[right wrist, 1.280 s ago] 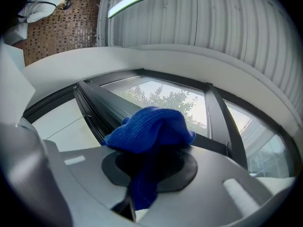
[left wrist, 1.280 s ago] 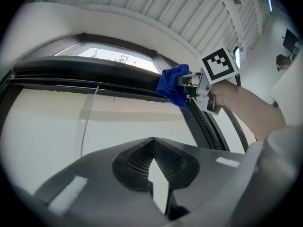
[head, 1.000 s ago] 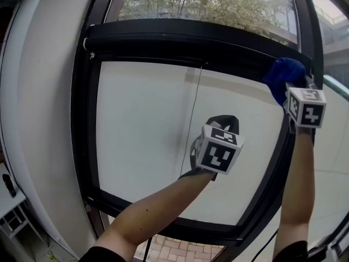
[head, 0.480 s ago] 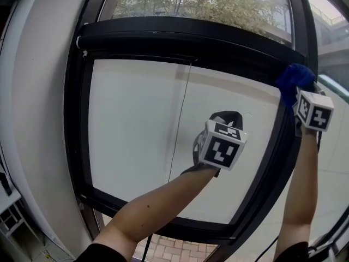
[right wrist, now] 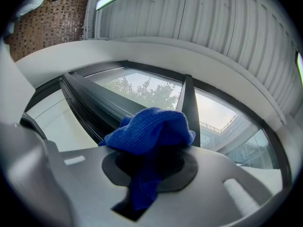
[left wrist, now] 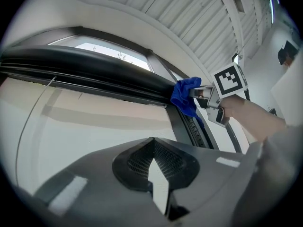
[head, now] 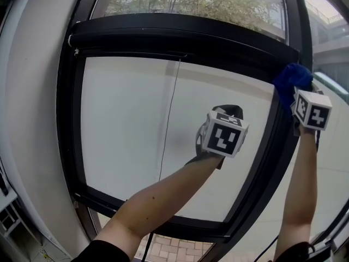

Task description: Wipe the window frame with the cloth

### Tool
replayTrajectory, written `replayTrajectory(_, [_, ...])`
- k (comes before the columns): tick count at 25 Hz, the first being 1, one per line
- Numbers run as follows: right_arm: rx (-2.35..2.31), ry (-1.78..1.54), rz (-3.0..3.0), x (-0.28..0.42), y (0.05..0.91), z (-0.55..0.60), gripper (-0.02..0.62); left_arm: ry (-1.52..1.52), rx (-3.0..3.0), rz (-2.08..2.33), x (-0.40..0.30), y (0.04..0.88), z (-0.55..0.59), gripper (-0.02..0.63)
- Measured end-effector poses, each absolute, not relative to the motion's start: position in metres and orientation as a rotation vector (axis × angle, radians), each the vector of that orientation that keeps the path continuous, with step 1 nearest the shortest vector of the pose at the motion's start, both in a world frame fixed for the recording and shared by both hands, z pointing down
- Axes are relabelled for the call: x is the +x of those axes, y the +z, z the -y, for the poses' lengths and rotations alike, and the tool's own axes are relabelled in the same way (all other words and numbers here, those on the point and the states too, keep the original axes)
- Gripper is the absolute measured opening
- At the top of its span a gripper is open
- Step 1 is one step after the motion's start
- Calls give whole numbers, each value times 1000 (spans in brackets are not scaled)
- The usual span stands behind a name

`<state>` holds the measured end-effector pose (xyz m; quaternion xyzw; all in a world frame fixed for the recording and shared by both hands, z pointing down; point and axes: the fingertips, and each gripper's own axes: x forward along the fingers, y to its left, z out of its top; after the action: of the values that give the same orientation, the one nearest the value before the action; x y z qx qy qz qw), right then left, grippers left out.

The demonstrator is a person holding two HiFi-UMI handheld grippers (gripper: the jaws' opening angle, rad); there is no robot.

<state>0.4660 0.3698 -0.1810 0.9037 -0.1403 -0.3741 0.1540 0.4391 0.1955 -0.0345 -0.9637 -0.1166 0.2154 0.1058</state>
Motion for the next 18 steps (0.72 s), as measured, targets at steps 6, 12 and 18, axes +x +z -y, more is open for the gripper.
replayTrajectory(6, [2606, -1067, 385, 468, -179, -373, 74, 621, -2804, 336, 443, -29, -204, -8])
replayTrajectory(12, [2636, -1164, 379, 449, -176, -367, 74, 624, -2803, 389, 430, -24, -196, -8])
replayTrajectory(18, [2651, -1258, 566, 419, -163, -331, 74, 592, -2776, 389, 417, -1, -174, -6])
